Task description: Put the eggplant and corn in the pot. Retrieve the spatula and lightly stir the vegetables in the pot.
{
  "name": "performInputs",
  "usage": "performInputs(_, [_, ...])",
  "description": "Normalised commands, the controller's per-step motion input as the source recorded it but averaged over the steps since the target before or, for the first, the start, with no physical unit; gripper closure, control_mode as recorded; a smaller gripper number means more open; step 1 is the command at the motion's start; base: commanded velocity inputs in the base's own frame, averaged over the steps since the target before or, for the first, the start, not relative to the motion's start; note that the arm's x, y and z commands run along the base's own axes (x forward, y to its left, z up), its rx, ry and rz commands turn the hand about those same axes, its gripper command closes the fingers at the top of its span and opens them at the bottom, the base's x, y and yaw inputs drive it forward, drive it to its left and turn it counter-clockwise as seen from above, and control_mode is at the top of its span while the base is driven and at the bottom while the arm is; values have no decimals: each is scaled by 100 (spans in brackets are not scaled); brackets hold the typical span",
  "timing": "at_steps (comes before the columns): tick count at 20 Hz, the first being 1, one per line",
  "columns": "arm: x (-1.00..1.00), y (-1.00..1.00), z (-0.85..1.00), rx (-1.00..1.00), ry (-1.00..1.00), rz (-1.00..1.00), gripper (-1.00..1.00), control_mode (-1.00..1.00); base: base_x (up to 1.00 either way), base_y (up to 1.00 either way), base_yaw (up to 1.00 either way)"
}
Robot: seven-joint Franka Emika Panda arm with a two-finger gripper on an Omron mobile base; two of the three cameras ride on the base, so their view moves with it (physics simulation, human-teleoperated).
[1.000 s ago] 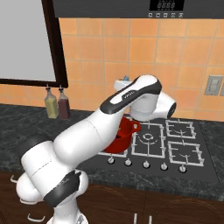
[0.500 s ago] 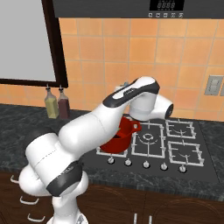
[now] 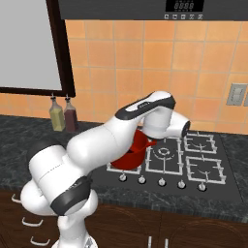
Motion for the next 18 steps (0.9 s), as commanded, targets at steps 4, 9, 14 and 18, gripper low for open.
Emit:
performInputs(4, [4, 9, -13, 0, 0, 0, 100, -100, 0, 0, 0])
performInputs(9, [11, 10, -40, 0, 0, 0, 100, -100, 0, 0, 0])
performInputs(14, [0, 2, -18, 0, -2, 4, 100, -100, 0, 0, 0])
performInputs(18, [-6, 0, -6, 0, -1, 5, 100, -100, 0, 0, 0])
